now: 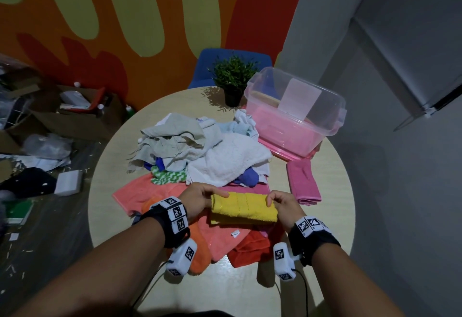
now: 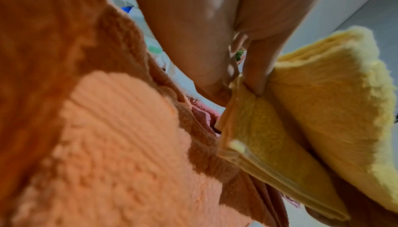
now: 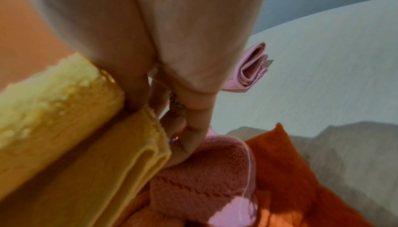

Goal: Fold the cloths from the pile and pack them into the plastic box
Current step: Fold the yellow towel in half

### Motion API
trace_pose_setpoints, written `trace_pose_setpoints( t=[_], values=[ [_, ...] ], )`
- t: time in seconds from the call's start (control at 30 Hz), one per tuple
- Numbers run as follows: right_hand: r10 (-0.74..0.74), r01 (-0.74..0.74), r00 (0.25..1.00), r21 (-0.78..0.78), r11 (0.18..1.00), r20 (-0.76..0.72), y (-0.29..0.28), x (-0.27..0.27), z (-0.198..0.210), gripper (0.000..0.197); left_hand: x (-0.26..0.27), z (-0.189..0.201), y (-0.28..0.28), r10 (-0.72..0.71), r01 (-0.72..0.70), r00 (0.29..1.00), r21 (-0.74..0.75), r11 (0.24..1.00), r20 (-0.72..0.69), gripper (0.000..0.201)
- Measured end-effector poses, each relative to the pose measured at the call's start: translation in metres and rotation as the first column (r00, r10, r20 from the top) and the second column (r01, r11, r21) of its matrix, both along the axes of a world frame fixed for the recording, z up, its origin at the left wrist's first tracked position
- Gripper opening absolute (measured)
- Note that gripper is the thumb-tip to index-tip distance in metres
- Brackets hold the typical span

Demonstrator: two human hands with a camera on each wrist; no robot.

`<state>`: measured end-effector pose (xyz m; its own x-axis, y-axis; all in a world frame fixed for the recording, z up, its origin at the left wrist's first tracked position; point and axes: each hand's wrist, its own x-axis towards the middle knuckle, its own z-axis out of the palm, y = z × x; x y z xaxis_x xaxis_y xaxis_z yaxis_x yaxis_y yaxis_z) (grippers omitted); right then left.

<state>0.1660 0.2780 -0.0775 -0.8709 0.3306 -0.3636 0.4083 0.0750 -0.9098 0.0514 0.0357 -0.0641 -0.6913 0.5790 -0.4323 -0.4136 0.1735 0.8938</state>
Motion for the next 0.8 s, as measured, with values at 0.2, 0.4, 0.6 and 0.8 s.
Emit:
trace_pose_setpoints(
  t=[0.2,0.4,0.6,0.8],
  values=[
    [-0.043,0.042,0.999,0.017,0.999,0.032,0.003,0.0,0.008,0.043,-0.001,-0.002,0.002,0.045,-0.049,0.998,-0.079,0.996,-0.052,0.042],
    [-0.151,0.162,0.979,-0.077,0.984,0.134,-0.002,-0.004,0.026,0.032,-0.002,0.018,0.009,0.072,-0.068,0.996,-0.081,0.994,0.046,0.035],
    [0.012,-0.01,1.0,0.109,0.994,-0.02,-0.001,0.002,0.033,0.024,-0.005,0.019,0.007,-0.081,0.069,0.991,-0.107,0.992,-0.108,0.036],
    [0.012,-0.013,0.998,-0.007,1.0,-0.062,0.009,0.005,0.042,0.047,-0.004,0.025,0.021,-0.233,0.177,0.949,-0.252,0.951,-0.211,0.026]
  ],
)
